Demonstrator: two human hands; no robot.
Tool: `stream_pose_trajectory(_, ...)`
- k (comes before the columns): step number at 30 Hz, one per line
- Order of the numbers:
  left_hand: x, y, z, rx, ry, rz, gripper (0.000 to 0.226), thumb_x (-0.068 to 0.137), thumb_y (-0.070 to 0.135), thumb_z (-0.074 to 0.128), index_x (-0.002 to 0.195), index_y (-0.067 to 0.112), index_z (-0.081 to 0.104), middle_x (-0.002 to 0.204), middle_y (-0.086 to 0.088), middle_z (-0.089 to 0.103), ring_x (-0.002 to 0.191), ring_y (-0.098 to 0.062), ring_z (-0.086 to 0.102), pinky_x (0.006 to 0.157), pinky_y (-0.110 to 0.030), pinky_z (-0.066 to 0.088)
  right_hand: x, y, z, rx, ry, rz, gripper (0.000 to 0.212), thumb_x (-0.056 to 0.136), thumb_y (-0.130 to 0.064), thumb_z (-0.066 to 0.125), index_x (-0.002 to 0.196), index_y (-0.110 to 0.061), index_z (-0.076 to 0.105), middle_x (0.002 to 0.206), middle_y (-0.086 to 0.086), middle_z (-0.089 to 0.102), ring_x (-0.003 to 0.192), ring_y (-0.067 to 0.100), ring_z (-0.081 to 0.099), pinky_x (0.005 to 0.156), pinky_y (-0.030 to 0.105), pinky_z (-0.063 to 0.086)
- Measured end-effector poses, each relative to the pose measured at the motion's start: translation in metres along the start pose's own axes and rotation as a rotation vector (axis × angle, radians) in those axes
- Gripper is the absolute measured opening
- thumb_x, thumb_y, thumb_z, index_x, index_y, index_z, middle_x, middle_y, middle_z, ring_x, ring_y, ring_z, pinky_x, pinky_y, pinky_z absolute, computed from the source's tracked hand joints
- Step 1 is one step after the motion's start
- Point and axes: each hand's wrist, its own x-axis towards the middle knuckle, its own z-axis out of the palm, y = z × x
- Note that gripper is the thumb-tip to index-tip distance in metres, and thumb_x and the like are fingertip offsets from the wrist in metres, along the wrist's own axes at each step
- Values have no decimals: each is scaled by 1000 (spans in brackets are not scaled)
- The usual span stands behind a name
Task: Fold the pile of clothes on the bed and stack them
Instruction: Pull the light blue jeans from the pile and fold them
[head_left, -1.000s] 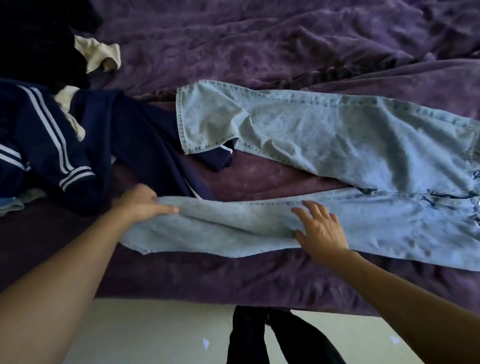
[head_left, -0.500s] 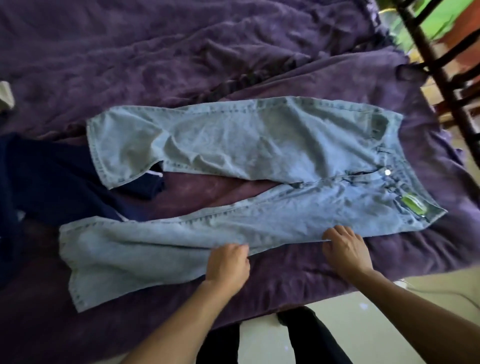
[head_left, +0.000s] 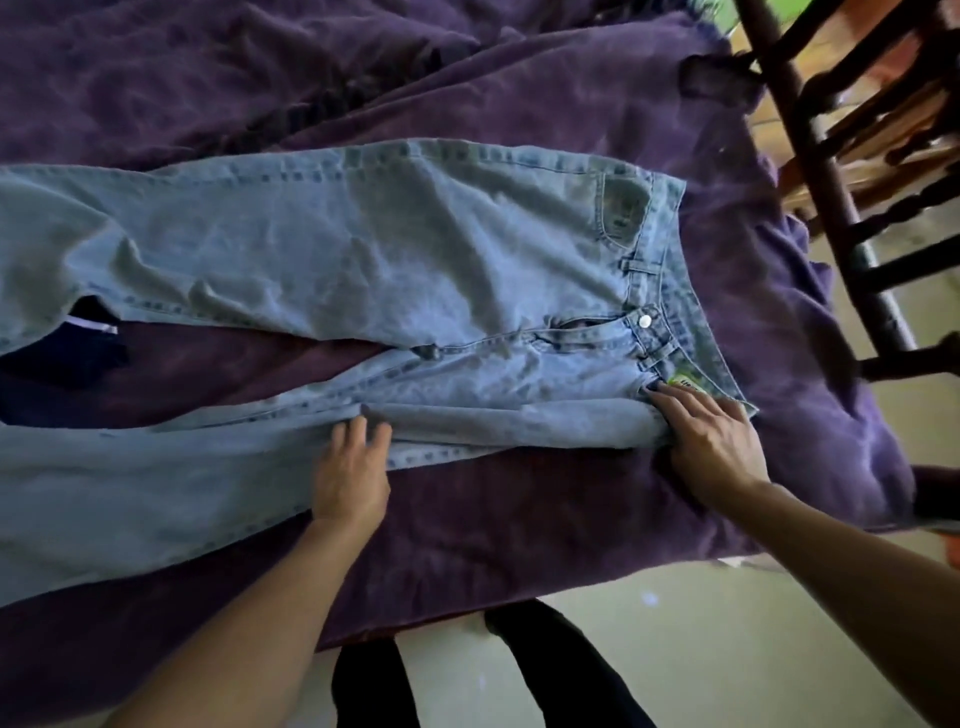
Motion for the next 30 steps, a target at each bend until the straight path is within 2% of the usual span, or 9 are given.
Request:
stream_pose_trajectory(4, -15, -4, -12, -135, 60, -25, 34, 78, -6, 54, 109, 5, 64, 109, -9, 59, 105, -29, 54, 74, -41, 46, -9, 21, -5, 69, 108, -81, 47, 64, -25, 47, 102, -12, 71, 112, 4, 71, 103, 23, 68, 84, 34, 40)
stream_pose_trajectory(7, -52, -12, -17, -128, -42, 12, 24, 75, -8, 50, 87, 4, 67, 91, -8, 64, 90, -29, 61, 68, -41, 48, -21, 21, -12, 106, 109, -100, 36, 71, -26, 50, 95, -15, 73, 107, 2, 73, 97, 21, 70, 79, 36, 51)
stream_pose_trajectory(11, -105, -21, -16, 51, -268, -47, 24, 81, 3, 45, 84, 20, 61, 97, 3, 66, 94, -20, 62, 73, -33, 46, -51, 9, -17, 108, 76, -101, 23, 69, -32, 73, 88, -19, 75, 101, -1, 75, 91, 17, 72, 75, 30, 47)
stream_pose_trajectory(14, -122, -28, -14, 78, -300, -48, 26, 83, 8, 43, 63, 22, 33, 96, 2, 66, 94, -20, 62, 70, -31, 42, -75, 0, -19, 100, 49, -74, 25, 67, -33, 71, 88, -20, 76, 98, -2, 75, 88, 16, 72, 75, 31, 43)
stream_pose_trajectory(17, -118, -42, -25, -4, -193, -37, 29, 83, 8, 45, 61, 23, 33, 86, 1, 66, 86, -21, 63, 63, -30, 38, -80, -1, -29, 135, 1, 0, 33, 60, -17, 86, 91, -16, 76, 93, 3, 75, 83, 24, 73, 74, 41, 51)
stream_pose_trajectory(21, -89, -68, -73, -372, 124, -88, 14, 85, 7, 57, 74, 13, 65, 74, -4, 65, 73, -27, 63, 63, -37, 49, -46, 2, -59, 162, 105, 47, 24, 70, -9, 80, 93, -10, 74, 87, 11, 74, 78, 34, 70, 71, 46, 52)
stream_pose_trajectory(22, -79, -73, -89, -429, 209, -120, 10, 83, 6, 59, 79, 12, 67, 74, -7, 66, 73, -30, 62, 64, -38, 50, -34, 1, -67, 161, 167, 35, 18, 76, -10, 72, 93, -8, 72, 87, 13, 73, 78, 36, 69, 69, 46, 52)
stream_pose_trajectory(25, -42, -86, -136, -480, 382, -176, 12, 83, 6, 62, 89, 13, 69, 82, -11, 69, 77, -34, 62, 66, -39, 50, 5, -8, -89, 184, 291, 42, 25, 80, -16, 54, 97, -7, 69, 92, 15, 71, 84, 38, 66, 71, 45, 48)
stream_pose_trajectory(30, 40, -90, -190, -566, 487, -254, 13, 89, 13, 61, 98, 6, 68, 95, -14, 69, 86, -32, 62, 72, -34, 45, 96, -11, -102, 210, 359, 160, 19, 89, -13, 55, 103, -11, 67, 99, 16, 69, 87, 41, 63, 76, 46, 45)
